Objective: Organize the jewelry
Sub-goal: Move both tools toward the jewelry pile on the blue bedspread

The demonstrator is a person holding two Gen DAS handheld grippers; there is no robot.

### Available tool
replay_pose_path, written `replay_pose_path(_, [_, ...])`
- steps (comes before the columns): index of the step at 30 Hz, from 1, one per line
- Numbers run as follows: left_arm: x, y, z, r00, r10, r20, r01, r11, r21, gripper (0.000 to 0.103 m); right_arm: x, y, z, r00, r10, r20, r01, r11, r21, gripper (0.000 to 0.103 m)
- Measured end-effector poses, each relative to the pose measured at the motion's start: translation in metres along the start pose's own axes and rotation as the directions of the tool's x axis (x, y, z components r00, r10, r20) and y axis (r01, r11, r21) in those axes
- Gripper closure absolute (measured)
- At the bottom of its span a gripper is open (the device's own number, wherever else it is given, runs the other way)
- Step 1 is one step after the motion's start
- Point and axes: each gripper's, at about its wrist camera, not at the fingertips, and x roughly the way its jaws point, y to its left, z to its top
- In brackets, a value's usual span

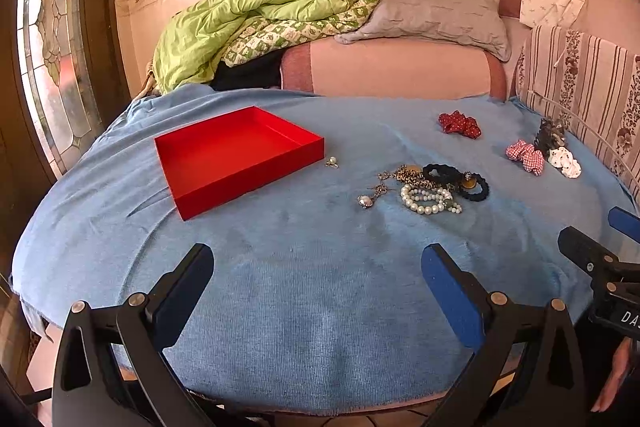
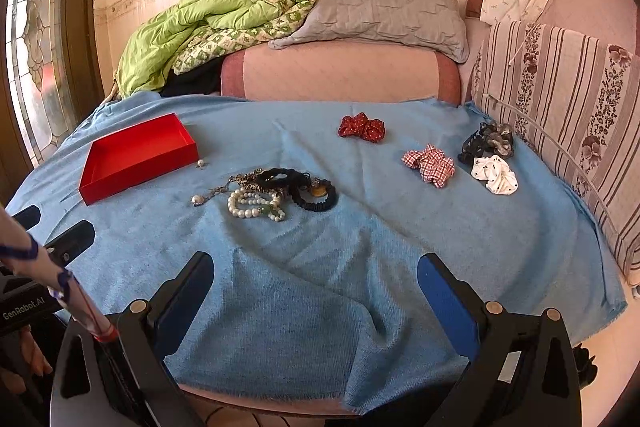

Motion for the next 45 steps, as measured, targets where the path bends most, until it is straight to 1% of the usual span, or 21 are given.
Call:
replay_pose_path(8, [0.008, 0.000, 0.001, 1.000, -0.007, -0.021, 0.007, 1.000, -0.014, 0.000, 0.006, -0.001, 0.000, 1.000, 0.000, -0.017, 0.000, 1.000, -0.004, 0.000])
replay_pose_path(11, [0.014, 0.001, 0.001, 0.999, -0.011, -0.039, 0.010, 1.000, -0.017, 0.000, 0.011, -0.001, 0.002, 1.000, -0.009, -0.028, 0.008, 1.000, -0.006, 0.000])
replay_pose_path(15, [0.024, 0.001, 0.003, 0.998, -0.018, -0.065, 0.016, 1.000, -0.027, 0.000, 0.018, -0.005, 0.005, 0.999, 0.010, -0.043, -0.009, 1.000, 0.016, 0.000])
replay_pose_path(19, [0.033, -0.001, 0.005, 0.996, -0.022, -0.083, 0.020, 1.000, -0.024, 0.000, 0.029, -0.006, 0.007, 0.998, 0.007, -0.065, -0.006, 1.000, 0.013, 0.000])
replay_pose_path(22, [0.041, 0.001, 0.009, 0.995, -0.031, -0.099, 0.028, 0.999, -0.033, 0.000, 0.037, -0.007, 0.013, 0.996, 0.035, -0.080, -0.033, 0.999, 0.020, 0.000])
replay_pose_path(26, [0.053, 0.008, 0.018, 0.993, -0.037, -0.108, 0.033, 0.999, -0.043, 0.000, 0.049, -0.010, 0.025, 0.997, 0.041, -0.069, -0.039, 0.999, 0.024, 0.000])
replay_pose_path(29, [0.064, 0.013, 0.027, 0.990, -0.067, -0.125, 0.062, 0.997, -0.051, 0.000, 0.061, -0.015, 0.033, 0.995, 0.051, -0.082, -0.048, 0.998, 0.038, 0.001])
replay_pose_path(32, [0.080, 0.015, 0.034, 0.983, -0.101, -0.156, 0.094, 0.994, -0.051, 0.000, 0.078, -0.017, 0.037, 0.989, 0.077, -0.129, -0.070, 0.996, 0.057, 0.006])
replay_pose_path(34, [0.092, 0.017, 0.037, 0.974, -0.130, -0.186, 0.121, 0.991, -0.059, 0.000, 0.086, -0.019, 0.039, 0.983, 0.110, -0.150, -0.099, 0.992, 0.079, 0.014])
replay_pose_path(35, [0.097, 0.017, 0.038, 0.970, -0.144, -0.196, 0.135, 0.989, -0.059, 0.000, 0.090, -0.021, 0.040, 0.979, 0.125, -0.163, -0.111, 0.990, 0.092, 0.022])
replay_pose_path(36, [0.103, 0.017, 0.039, 0.966, -0.153, -0.209, 0.145, 0.988, -0.054, 0.000, 0.094, -0.022, 0.041, 0.976, 0.133, -0.172, -0.117, 0.988, 0.102, 0.024])
replay_pose_path(38, [0.109, 0.016, 0.041, 0.962, -0.162, -0.219, 0.155, 0.987, -0.049, 0.000, 0.099, -0.025, 0.044, 0.975, 0.140, -0.171, -0.121, 0.986, 0.115, 0.026])
replay_pose_path(41, [0.122, 0.017, 0.044, 0.950, -0.194, -0.244, 0.185, 0.981, -0.060, 0.000, 0.104, -0.026, 0.049, 0.975, 0.144, -0.169, -0.124, 0.984, 0.125, 0.027])
replay_pose_path(45, [0.136, 0.011, 0.048, 0.944, -0.204, -0.259, 0.200, 0.979, -0.042, 0.000, 0.108, -0.029, 0.055, 0.977, 0.143, -0.157, -0.120, 0.982, 0.145, 0.027])
